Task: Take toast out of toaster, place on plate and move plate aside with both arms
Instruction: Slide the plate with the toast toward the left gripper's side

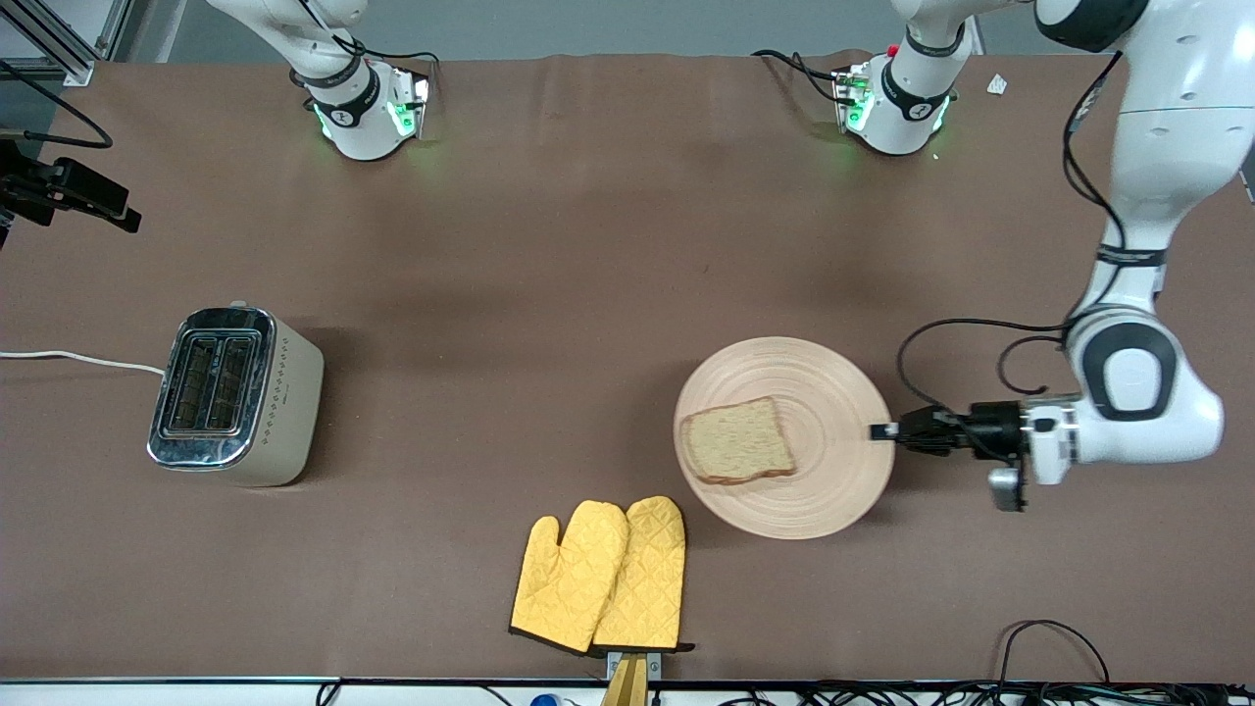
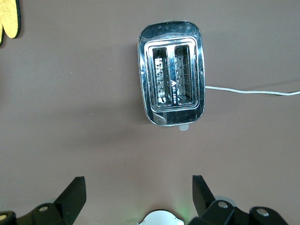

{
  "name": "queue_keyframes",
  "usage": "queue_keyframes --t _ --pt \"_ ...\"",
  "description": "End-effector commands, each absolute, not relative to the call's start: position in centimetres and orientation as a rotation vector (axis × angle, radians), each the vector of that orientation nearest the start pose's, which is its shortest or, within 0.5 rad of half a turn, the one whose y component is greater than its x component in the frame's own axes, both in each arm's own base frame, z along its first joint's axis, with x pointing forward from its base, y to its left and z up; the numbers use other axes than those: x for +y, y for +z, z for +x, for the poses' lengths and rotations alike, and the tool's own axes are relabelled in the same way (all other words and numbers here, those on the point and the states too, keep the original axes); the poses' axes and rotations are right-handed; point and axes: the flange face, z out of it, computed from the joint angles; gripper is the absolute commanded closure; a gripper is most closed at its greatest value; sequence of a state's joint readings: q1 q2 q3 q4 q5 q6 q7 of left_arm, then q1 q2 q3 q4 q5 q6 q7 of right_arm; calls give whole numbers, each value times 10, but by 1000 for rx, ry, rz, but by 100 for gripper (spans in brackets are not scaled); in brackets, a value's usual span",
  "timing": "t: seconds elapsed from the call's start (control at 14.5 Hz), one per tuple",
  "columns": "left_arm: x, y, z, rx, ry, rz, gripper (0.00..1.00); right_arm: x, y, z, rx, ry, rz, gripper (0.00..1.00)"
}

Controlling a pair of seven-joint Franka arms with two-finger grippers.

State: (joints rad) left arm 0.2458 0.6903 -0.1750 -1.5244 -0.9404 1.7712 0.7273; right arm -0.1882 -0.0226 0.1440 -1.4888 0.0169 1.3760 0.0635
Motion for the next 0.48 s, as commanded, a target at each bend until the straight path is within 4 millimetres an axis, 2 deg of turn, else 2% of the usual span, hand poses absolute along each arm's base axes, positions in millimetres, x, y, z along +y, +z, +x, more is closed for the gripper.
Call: queue_keyframes --t 0.0,0.14,0.28,0.41 --pt "52 273 675 -234 25 2046 100 -22 658 523 187 156 -3110 0" --pt "91 250 663 -204 25 2020 100 -23 658 523 187 164 -3110 0" --pt "135 204 646 -215 32 2009 100 -22 658 523 187 164 -3110 0" --pt "159 198 639 -196 52 2016 100 -22 659 523 185 159 -3110 0"
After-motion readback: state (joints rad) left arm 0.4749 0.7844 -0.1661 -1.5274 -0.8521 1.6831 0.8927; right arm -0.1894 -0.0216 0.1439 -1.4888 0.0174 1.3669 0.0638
